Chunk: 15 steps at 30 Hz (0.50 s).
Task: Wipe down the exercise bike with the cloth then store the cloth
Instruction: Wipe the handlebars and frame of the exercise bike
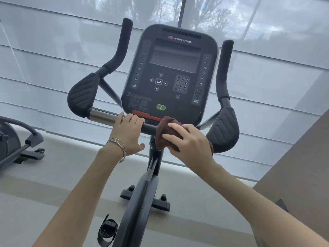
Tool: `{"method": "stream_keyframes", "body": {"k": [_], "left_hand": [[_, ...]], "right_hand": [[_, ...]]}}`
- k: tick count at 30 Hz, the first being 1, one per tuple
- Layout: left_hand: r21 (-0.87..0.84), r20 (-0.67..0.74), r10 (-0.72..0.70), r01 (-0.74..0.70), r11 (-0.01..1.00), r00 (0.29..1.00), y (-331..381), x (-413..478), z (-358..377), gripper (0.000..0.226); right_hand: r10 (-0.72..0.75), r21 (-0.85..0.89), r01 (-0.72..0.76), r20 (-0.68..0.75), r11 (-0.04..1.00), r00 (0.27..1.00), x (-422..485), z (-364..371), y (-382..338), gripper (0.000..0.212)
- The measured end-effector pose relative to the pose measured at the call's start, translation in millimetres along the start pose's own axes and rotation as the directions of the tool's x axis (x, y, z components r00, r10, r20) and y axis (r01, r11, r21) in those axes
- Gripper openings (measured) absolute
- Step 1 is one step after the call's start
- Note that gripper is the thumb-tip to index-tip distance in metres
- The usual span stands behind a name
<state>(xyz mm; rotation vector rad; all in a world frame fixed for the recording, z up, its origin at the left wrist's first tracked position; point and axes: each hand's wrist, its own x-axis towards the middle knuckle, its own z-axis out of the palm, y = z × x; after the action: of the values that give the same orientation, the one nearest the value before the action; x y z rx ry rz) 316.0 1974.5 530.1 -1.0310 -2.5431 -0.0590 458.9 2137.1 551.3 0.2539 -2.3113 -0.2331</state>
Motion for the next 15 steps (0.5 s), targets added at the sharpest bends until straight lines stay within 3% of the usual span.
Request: {"method": "stream_keyframes", "body": {"k": [6, 9, 15], "left_hand": [[0.033, 0.002, -0.009, 0.009, 0.999, 1.000, 4.3, -0.3, -0.8, 0.064], [0.044, -0.005, -0.042, 0.042, 0.998, 0.999, 9.1, -0.3, -0.4, 0.062], [0.042, 0.025, -0.056, 0.055, 0.998, 0.998, 10.6, 0.2, -3.9, 0.063]], "right_hand": [[0.065, -0.014, -0.064, 0.091, 0.998, 0.994, -48.3, -44.4, 51.9, 0.029], [0.025, 0.032, -0.030, 0.141, 0.999, 0.990, -33.1, -46.6, 56.5, 0.028], [-0.054, 0.073, 0.047, 0.106, 0.996, 0.993, -5.1, -23.9, 36.7, 0.021]]}}
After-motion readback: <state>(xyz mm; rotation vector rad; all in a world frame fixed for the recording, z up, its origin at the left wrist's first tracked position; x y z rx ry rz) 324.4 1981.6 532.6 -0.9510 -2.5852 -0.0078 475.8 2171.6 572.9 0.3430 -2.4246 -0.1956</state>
